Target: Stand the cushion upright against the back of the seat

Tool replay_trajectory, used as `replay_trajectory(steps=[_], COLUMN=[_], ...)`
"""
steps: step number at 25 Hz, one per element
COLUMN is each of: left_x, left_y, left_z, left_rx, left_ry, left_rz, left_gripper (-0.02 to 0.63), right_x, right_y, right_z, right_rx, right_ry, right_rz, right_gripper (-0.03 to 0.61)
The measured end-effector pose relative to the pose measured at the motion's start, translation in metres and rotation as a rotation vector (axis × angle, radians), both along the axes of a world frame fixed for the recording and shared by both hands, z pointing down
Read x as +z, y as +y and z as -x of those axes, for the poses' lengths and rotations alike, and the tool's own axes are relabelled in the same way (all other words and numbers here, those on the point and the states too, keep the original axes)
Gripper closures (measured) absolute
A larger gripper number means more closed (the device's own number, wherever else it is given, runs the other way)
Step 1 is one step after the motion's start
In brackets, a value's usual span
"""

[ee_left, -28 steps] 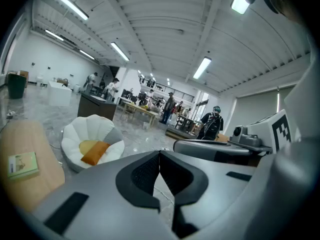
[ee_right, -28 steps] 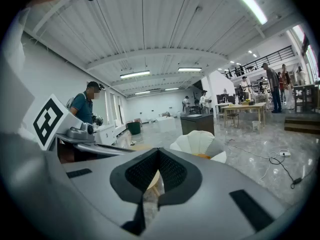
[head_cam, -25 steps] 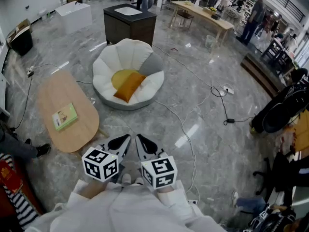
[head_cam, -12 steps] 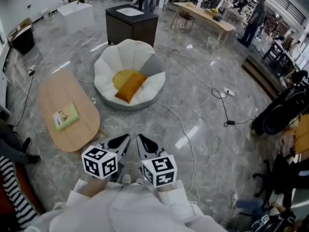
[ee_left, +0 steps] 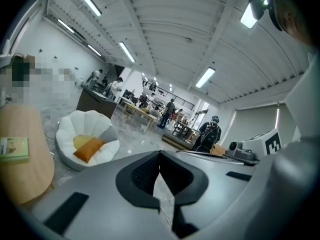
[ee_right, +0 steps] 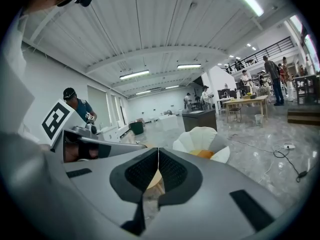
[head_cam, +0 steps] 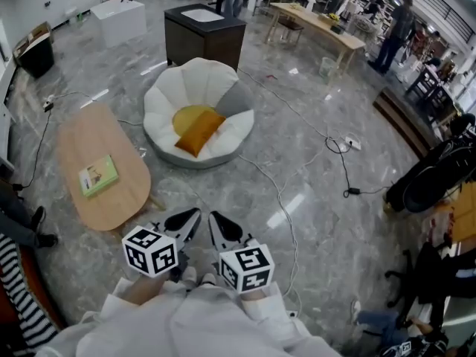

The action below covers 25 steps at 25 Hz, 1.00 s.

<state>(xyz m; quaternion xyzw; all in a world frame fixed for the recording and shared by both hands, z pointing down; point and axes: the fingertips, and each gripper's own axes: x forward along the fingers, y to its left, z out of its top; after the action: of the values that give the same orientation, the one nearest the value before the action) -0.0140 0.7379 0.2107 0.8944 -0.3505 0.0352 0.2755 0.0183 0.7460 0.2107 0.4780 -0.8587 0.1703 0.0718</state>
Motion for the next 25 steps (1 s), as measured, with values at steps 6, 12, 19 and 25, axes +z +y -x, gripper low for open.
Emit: replay_trajectory(steps=[6,12,19,25], left_x=[0.008,0.023,0.031,0.031], left_y=[0.005,0.01,-0.012,-0.074], left_z=[-0.02,-0.028,-0.028,-0.023], left_rx=[-0.003,-0.024,-0.02,0.013], left_ry=[0.028,-0.002,-0.015,-0.042], left_rz=[0.017,0.044,0.047,0.003], left_gripper=[0.606,0.606,0.606,0.606], right_x=[0.01,0.017,0.02,0.025], right_y=[0.002,0.001,-0.027,-0.086], right_z=[-0.016,-0.035,-0.04,-0.029], right_rx=[-0.022,-0.007,0.005,0.003], right_ry=[0.002,-0.008,-0.028,-0.02], right_rz=[0.004,0.011,0.017,0.005], right_gripper=[0.565,0.565,0.565,0.565])
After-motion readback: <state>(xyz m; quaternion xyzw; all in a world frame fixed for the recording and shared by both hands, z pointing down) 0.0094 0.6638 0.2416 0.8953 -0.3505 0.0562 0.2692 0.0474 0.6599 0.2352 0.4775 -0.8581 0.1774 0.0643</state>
